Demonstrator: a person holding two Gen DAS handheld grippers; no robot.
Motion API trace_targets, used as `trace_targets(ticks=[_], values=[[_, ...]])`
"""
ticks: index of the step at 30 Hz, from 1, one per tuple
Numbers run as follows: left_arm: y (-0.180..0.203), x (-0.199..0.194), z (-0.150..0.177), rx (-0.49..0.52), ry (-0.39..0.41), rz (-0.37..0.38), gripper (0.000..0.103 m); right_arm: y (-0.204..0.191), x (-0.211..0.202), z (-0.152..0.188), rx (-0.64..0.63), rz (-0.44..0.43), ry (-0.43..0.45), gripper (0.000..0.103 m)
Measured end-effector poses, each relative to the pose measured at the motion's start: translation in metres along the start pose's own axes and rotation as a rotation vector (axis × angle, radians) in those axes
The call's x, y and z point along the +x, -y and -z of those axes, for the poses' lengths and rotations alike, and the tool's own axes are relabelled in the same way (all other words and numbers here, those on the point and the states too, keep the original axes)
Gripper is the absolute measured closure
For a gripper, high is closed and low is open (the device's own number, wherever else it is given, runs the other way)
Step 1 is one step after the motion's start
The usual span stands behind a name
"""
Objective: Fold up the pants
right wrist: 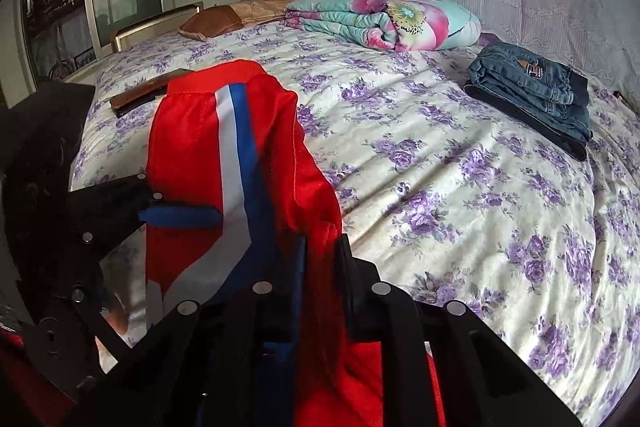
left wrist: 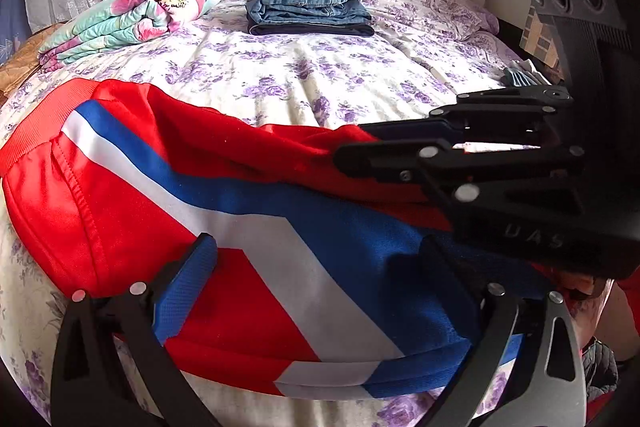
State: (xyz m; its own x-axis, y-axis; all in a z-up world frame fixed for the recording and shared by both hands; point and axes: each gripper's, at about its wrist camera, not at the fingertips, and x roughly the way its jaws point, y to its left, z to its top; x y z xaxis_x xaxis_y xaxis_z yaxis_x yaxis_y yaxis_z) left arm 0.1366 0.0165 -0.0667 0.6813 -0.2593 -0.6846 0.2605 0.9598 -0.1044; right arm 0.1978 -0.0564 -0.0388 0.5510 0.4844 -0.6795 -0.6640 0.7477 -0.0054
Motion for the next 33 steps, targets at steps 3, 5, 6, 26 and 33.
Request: trace_targets(ticks=[3,5,6,26,33], values=[[0.000,0.000,0.000,0.000,0.000,0.000,0.005,0.006,-0.004,-0.004,0.031,-0.018,0.012,0.088],[0.000,0.000,0.000,0.000,0.000,0.000,0.005,0.005,-0.005,-0.005,0.022,-0.012,0.017,0.088],[0.000,0.000,0.000,0.000,0.000,0.000,0.005,0.003,-0.004,-0.004,0.010,-0.007,0.014,0.088],[0.001,0.001,-0.001,0.002,-0.003,-0.018,0.005,0.080,0.031,-0.020,0.240,0.160,-0.071,0.076],[0.001,0.002,-0.001,-0.003,-0.003,-0.017,0.005,0.069,-0.020,-0.008,0.260,0.097,0.021,0.072]])
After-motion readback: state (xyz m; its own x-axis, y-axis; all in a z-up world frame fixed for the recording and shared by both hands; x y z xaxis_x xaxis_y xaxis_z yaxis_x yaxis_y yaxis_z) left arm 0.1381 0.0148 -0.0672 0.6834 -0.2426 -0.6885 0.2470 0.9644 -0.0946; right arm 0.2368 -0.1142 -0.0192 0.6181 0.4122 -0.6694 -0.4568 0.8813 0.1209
